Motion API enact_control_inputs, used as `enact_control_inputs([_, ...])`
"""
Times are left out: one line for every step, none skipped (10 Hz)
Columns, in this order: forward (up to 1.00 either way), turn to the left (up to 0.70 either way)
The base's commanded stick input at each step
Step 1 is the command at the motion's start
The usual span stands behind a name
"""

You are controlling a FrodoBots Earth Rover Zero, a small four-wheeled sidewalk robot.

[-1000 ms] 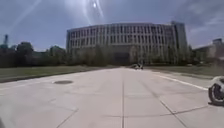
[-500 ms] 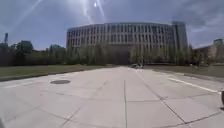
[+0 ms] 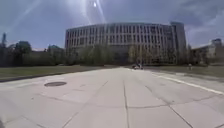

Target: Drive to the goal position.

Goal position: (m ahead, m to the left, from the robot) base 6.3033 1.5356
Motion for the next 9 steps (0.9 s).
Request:
enact_control_inputs([0.50, 0.00])
enact_control_inputs([0.50, -0.02])
enact_control_inputs([0.50, -0.06])
enact_control_inputs([0.50, -0.05])
enact_control_inputs([0.50, -0.03])
enact_control_inputs([0.50, -0.01])
enact_control_inputs([0.50, 0.00])
enact_control_inputs([0.50, 0.00])
enact_control_inputs([0.50, 0.00])
